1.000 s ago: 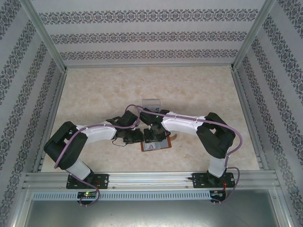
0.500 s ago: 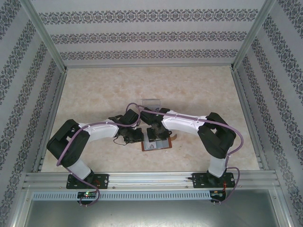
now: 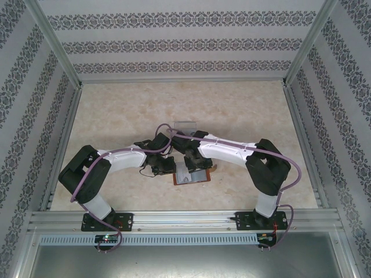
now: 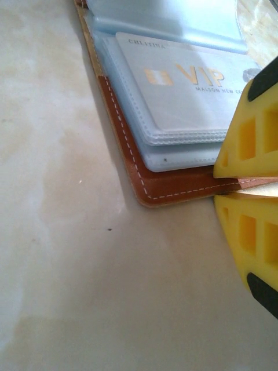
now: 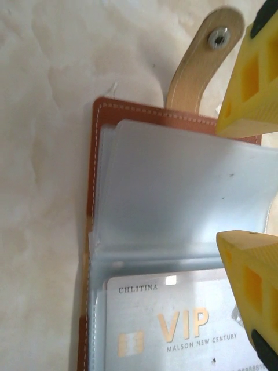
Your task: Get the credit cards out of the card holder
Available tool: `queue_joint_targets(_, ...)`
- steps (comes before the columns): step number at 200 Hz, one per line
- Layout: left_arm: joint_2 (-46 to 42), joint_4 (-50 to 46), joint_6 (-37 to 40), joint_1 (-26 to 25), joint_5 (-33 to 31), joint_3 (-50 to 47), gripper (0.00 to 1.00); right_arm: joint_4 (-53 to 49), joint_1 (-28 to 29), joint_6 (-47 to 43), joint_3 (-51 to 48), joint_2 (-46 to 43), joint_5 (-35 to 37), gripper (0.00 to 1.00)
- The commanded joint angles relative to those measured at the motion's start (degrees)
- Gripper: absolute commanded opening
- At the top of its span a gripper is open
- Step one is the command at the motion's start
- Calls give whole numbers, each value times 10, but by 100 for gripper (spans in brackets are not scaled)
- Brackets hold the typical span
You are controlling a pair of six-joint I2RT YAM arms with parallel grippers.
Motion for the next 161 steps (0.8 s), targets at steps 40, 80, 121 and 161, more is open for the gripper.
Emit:
queue_joint_targets(40,-15,-27,7,-12,-46,-8,16,36,-28,2,-42,-69,-26,47)
queue_joint_targets(80,-52,-14,-12,-15,-38,-2,21,189,-55,26,-110,-114,-177,44)
queue_joint_targets(121,-48,-24,-19,-31,-39,21,26,217,-64,30,-123,-89,-211,42)
queue_joint_targets(161,-15,-41,-18,-52,-52,43,28,178,-72,20,-134,-71,-149,41)
